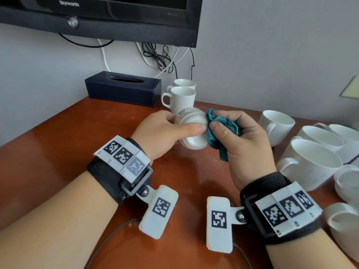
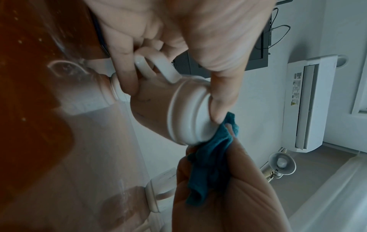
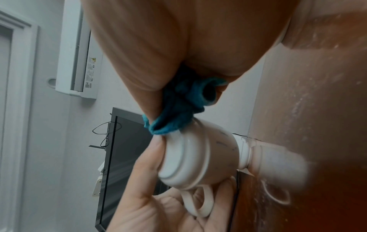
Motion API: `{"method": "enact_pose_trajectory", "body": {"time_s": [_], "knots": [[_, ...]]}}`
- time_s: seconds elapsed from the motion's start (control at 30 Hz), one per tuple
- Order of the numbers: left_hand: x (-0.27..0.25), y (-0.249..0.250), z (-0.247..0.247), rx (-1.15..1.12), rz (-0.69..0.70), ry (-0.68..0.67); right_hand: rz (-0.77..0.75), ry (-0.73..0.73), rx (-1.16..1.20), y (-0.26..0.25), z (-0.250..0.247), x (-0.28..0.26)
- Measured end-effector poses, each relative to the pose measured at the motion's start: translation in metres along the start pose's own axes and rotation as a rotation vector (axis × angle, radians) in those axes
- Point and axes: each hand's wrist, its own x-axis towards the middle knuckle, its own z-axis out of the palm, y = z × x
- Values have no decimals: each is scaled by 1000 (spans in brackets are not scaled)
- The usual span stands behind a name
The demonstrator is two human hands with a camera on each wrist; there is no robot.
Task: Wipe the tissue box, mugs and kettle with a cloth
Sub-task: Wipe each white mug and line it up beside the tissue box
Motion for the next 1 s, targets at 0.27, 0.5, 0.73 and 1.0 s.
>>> {"method": "enact_pose_trajectory", "body": {"time_s": [0.27, 0.5, 0.73, 1.0], "knots": [[-4, 7, 3, -211, 13, -27, 28, 65, 77, -5, -1, 0], [-3, 3, 1, -213, 20, -17, 4, 75, 65, -6, 1, 0], [-6, 6, 2, -301, -38, -143, 69, 103, 58, -1, 1, 3], [-9, 7, 4, -567, -80, -160, 155, 249, 44, 4, -5, 6]]}}
